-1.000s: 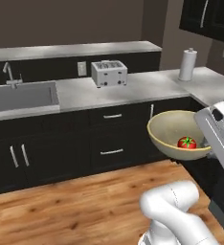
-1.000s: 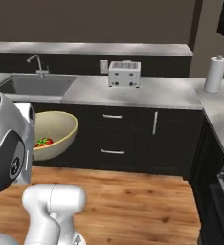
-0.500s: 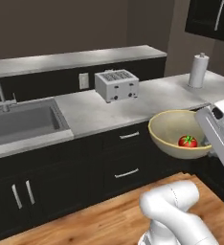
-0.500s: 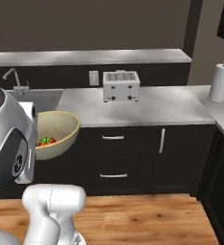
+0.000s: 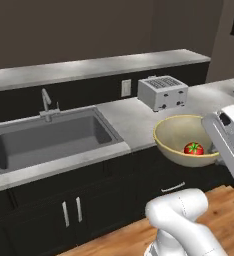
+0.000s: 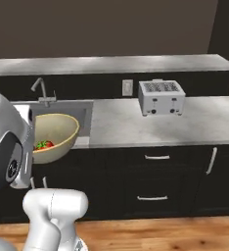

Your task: Pick the tomato from the cabinet and place it in the bowl. Then pick the bowl and place it in the sink. Then turn on the sink facuet.

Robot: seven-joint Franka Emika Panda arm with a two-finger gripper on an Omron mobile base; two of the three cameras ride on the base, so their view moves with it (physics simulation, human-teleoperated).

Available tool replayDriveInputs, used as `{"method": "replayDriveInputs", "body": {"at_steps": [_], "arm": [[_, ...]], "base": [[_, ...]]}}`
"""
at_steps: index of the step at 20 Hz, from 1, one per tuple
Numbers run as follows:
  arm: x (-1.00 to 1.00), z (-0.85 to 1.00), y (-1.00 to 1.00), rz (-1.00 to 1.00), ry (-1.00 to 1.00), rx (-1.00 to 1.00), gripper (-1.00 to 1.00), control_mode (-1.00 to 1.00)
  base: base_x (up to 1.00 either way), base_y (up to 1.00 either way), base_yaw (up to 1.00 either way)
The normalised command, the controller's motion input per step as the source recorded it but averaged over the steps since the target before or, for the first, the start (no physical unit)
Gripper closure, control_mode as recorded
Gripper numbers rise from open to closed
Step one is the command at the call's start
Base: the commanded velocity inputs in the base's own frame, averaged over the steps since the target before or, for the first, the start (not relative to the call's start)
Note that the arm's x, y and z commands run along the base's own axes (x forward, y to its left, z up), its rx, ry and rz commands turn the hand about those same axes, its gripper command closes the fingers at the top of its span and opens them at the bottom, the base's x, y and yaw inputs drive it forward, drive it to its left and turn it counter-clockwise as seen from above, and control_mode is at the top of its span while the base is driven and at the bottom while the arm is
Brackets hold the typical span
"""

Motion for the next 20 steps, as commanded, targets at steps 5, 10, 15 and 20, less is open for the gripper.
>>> {"method": "replayDriveInputs", "body": {"at_steps": [5, 10, 15, 20], "arm": [[0.0, 0.0, 0.0, 0.0, 0.0, 0.0, 1.0, 1.0], [0.0, 0.0, 0.0, 0.0, 0.0, 0.0, 1.0, 1.0], [0.0, 0.0, 0.0, 0.0, 0.0, 0.0, 1.0, 1.0], [0.0, 0.0, 0.0, 0.0, 0.0, 0.0, 1.0, 1.0]], "base": [[0.51, 0.55, 0.0], [0.51, 0.19, 0.0], [0.42, 0.1, 0.0], [0.46, 0.0, 0.11]]}}
